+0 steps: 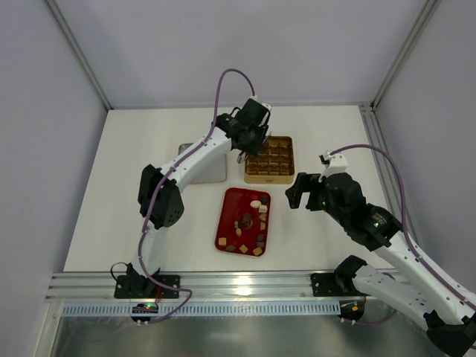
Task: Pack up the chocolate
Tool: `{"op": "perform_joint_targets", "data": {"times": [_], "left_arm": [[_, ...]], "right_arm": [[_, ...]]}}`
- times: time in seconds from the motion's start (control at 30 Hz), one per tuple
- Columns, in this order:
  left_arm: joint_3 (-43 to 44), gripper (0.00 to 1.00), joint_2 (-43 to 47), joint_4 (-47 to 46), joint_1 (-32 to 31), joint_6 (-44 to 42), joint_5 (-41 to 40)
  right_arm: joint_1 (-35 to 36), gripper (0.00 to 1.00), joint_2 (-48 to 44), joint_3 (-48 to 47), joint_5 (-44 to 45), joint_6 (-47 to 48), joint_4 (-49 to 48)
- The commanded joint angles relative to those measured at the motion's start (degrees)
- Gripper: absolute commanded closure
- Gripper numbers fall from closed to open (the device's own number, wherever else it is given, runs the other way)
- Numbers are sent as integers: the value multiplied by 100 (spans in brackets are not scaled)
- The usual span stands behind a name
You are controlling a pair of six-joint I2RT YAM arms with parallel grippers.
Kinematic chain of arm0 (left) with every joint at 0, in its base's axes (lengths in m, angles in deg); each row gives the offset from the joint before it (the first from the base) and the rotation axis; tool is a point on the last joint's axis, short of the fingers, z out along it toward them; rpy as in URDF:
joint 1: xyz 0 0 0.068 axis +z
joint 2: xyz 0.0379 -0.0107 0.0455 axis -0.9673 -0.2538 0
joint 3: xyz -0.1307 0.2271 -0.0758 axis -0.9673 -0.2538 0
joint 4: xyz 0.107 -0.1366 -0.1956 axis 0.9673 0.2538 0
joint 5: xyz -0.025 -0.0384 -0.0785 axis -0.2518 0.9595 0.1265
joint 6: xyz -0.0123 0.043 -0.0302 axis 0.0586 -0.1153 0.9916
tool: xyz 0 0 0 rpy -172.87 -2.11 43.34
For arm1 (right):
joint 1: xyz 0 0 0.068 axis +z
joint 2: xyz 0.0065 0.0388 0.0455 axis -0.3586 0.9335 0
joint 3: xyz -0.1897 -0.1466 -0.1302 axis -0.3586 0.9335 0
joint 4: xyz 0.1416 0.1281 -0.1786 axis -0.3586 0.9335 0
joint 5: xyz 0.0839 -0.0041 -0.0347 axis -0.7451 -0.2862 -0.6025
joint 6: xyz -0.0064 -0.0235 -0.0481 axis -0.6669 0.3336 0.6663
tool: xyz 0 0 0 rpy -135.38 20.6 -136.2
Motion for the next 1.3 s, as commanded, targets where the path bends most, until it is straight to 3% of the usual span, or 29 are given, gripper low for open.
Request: {"op": "perform_joint_targets", "data": {"times": [0.0,0.37,0.57,0.83,1.27], "left_arm": [[23,60,24,-256,45,-131,-94],[-56,58,691,-151,36,-17,248],[-934,58,1614,-133,36,202,460],[-2717,58,2941,-125,-148,492,654],[-4231,57,4260,438,-1194,1020,276]], "right_arm": [[-5,0,-65,-6,53,-28,-91],[-5,0,-29,20,61,-28,-143],[-5,0,23,11,79,7,-249],[-14,0,138,-33,79,34,-266],[-5,0,111,143,18,-168,-284]]}}
